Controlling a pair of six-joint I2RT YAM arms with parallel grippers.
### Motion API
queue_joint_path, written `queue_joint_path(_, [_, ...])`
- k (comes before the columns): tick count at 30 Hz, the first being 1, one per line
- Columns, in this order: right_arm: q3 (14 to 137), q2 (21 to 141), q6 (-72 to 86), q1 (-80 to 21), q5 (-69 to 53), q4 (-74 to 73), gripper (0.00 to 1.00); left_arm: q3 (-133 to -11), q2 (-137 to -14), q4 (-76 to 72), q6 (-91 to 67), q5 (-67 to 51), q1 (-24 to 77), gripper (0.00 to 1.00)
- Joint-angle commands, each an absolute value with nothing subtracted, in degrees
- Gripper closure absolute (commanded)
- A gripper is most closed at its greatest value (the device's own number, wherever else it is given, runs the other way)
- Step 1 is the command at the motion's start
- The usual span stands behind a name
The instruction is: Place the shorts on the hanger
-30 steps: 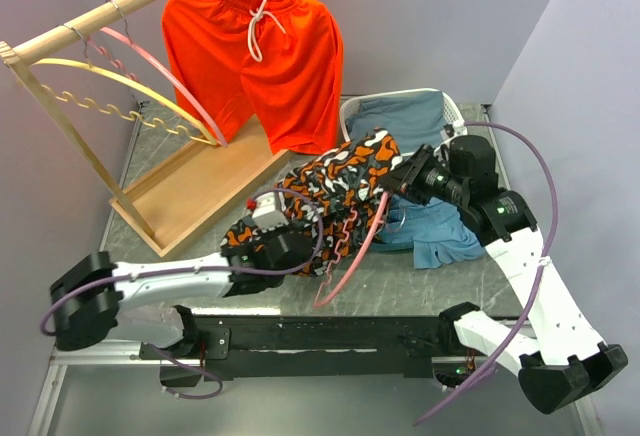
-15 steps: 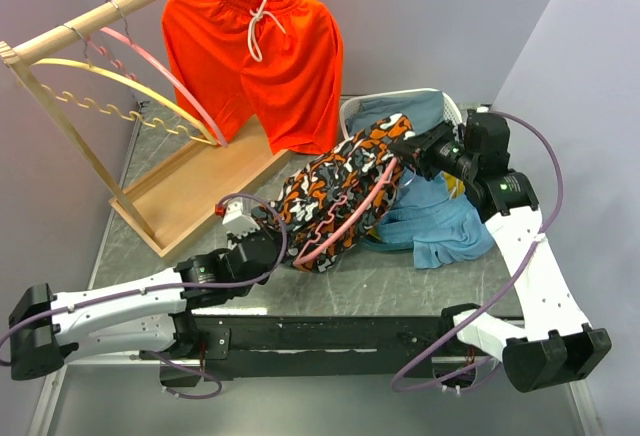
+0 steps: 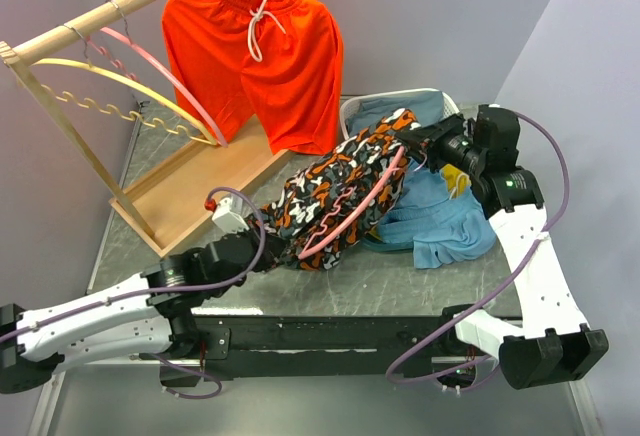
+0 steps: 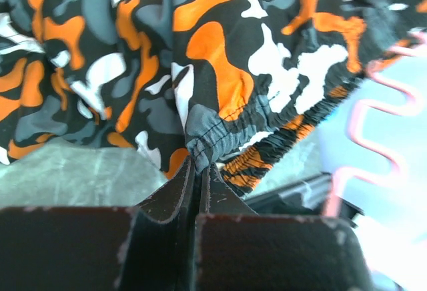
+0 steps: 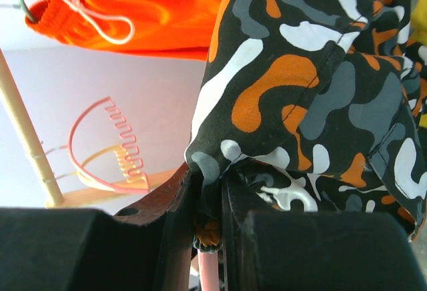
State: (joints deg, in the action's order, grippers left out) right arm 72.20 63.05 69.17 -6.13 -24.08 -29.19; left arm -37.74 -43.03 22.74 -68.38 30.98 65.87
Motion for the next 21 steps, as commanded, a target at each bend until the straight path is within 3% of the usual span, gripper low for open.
queue_joint_path(1, [76.2, 61.87, 68.91, -2.38, -17.67, -19.16, 1.0, -41.65, -40.96, 36.29, -65.66, 27.86, 65.83, 0.99])
queue_joint_path(21, [76.64, 62.93, 76.2, -0.7, -4.67, -23.73, 1.0, -44.3, -39.73, 36.21, -56.34, 19.16, 66.01, 0.99])
